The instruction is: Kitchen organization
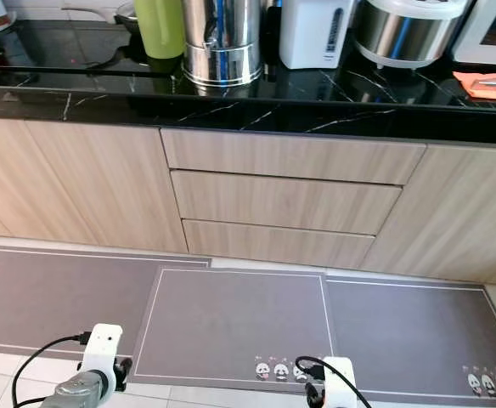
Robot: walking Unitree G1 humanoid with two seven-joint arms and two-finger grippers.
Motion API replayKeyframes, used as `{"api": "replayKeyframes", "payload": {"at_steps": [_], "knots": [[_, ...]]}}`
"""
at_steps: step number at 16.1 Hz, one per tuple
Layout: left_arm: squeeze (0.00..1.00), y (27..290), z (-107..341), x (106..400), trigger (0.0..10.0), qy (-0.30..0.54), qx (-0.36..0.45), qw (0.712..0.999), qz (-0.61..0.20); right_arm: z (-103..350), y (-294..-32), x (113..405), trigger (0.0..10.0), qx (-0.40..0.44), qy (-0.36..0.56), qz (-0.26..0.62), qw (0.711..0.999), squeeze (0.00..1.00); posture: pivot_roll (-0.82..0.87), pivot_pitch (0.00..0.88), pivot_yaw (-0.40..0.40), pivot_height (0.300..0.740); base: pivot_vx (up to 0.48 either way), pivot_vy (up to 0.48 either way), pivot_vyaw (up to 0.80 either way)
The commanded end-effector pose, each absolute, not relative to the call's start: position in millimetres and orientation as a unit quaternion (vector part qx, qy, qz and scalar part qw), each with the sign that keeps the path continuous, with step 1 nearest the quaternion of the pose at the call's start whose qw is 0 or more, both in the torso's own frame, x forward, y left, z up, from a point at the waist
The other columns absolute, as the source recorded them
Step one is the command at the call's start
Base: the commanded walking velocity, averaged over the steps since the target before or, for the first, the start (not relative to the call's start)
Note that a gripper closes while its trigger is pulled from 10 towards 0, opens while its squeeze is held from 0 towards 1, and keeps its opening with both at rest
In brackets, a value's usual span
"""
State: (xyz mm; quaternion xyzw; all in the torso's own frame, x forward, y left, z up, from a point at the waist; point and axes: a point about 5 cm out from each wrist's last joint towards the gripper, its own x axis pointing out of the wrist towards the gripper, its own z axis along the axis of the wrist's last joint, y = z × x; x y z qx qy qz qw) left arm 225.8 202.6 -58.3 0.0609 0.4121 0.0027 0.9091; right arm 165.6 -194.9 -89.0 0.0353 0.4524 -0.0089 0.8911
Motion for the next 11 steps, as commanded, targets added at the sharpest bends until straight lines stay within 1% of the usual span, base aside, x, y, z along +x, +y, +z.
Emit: {"api": "replayKeyframes", "payload": {"at_steps": [1,5,8,11], "knots": [[0.0,200,-62,220,10.0,0.426,0.051,0.903,-0.002,-90,-195,164,10.0,0.043,0.453,-0.016,0.89,0.0,-0.02,0.0,-0.017,0.74,0.0,0.0,0.0],[0.0,199,-65,217,10.0,0.434,0.035,0.9,0.003,-91,-196,162,10.0,0.034,0.462,-0.012,0.886,0.0,-0.01,0.0,-0.025,0.74,0.0,0.0,0.0],[0.0,201,-65,216,10.0,0.43,0.017,0.902,0.014,-92,-195,160,10.0,0.032,0.47,-0.01,0.882,0.0,0.0,0.0,-0.027,0.74,0.0,0.0,-0.72],[0.0,199,-65,216,10.0,0.433,0.025,0.901,0.002,-95,-197,153,10.0,0.029,0.481,-0.012,0.876,0.0,0.0,0.0,-0.031,0.74,0.0,0.0,-0.78]]}}
